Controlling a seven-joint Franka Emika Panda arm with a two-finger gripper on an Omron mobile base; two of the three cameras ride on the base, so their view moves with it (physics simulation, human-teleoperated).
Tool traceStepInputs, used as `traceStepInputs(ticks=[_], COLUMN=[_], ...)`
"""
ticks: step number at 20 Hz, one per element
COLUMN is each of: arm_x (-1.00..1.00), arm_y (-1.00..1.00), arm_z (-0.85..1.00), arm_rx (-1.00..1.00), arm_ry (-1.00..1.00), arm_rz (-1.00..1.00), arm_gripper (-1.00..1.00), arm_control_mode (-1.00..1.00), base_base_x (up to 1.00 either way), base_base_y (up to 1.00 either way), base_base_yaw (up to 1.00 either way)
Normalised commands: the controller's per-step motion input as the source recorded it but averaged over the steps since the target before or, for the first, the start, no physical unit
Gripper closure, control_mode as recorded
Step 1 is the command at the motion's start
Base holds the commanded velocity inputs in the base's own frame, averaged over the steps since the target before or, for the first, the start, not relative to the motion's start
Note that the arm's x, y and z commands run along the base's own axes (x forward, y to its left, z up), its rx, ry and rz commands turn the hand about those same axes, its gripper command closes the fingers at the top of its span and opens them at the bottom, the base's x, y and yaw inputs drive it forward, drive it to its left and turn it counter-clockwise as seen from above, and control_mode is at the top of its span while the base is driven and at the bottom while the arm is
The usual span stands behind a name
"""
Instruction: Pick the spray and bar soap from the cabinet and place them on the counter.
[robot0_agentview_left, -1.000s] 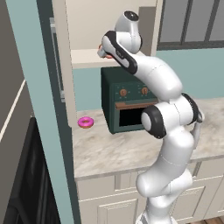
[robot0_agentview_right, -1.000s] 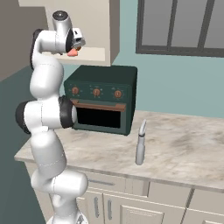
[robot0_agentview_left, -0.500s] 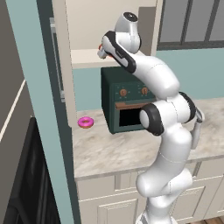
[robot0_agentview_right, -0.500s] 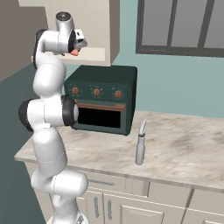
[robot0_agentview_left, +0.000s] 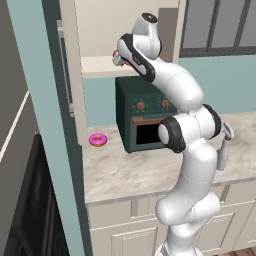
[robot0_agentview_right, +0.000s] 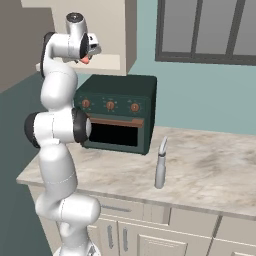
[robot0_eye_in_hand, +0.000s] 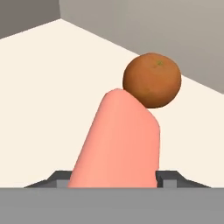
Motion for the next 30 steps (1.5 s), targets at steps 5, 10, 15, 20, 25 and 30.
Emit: traceStepInputs(ticks=[5, 10, 15, 20, 25, 30], arm_x=[-0.02, -0.37, -0.69, -0.79, -0.86, -0.93], arm_y=[0.00, 0.01, 0.00, 0.00, 0.00, 0.00], arm_z=[-0.06, -0.15, -0.24, -0.27, -0.26, -0.28], arm_rx=[0.00, 0.00, 0.00, 0.00, 0.00, 0.00], arm_ry=[0.00, 0.00, 0.00, 0.00, -0.03, -0.03], arm_rz=[0.00, 0.00, 0.00, 0.00, 0.00, 0.00], arm_gripper=[1.00, 1.00, 1.00, 1.00, 1.00, 1.00], arm_control_mode=[-1.00, -1.00, -1.00, -1.00, -1.00, -1.00], base_base_x=[0.00, 0.00, 0.00, 0.00, 0.00, 0.00], base_base_y=[0.00, 0.00, 0.00, 0.00, 0.00, 0.00], base_base_yaw=[0.00, 0.00, 0.00, 0.00, 0.00, 0.00])
